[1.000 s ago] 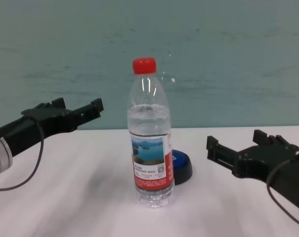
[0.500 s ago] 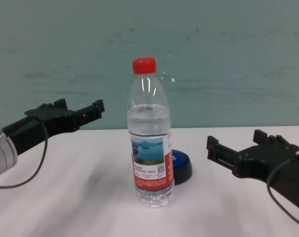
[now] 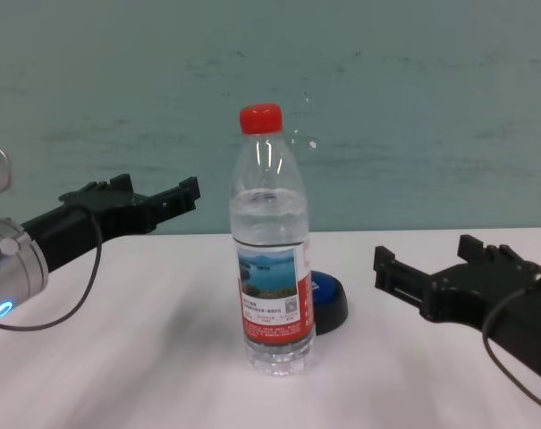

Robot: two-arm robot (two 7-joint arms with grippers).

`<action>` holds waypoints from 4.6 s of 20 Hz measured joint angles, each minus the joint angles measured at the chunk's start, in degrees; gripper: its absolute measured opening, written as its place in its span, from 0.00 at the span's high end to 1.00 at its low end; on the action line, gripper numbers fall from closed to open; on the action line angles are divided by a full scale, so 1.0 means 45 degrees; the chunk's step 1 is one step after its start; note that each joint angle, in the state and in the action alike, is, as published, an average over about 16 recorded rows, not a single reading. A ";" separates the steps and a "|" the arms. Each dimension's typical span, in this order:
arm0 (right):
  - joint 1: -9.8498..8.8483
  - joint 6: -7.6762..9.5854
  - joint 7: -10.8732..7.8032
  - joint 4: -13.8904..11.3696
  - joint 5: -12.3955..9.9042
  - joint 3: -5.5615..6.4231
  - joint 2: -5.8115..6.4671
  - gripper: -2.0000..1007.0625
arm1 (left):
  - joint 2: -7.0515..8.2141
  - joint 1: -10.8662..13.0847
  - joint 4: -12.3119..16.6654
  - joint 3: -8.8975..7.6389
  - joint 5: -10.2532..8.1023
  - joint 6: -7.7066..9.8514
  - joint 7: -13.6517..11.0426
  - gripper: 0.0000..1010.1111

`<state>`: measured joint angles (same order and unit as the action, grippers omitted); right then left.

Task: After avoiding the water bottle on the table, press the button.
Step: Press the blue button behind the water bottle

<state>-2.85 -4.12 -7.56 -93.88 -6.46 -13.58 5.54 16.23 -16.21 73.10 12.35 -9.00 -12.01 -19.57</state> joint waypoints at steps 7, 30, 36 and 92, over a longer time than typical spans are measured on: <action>0.0000 0.0000 0.0000 0.0000 0.0000 0.0000 0.0000 0.00 | -0.0067 -0.0176 -0.0167 0.0147 0.0171 -0.0039 -0.0024 0.00; 0.0000 0.0000 0.0000 0.0000 0.0000 0.0000 0.0000 0.00 | -0.0233 -0.0485 -0.0630 0.0469 0.0416 -0.0147 -0.0076 0.00; 0.0000 0.0000 0.0000 0.0000 0.0000 0.0000 0.0000 0.00 | -0.0238 -0.0582 -0.0819 0.0560 0.0562 -0.0171 -0.0063 0.00; 0.0000 0.0000 0.0000 0.0000 0.0000 0.0000 0.0000 0.00 | 0.0923 0.4112 0.4139 -0.1593 -0.1116 0.0346 0.0129 0.00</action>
<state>-2.85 -4.12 -7.56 -93.88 -6.46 -13.58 5.54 20.39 2.29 91.72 5.18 -14.02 -10.46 -18.99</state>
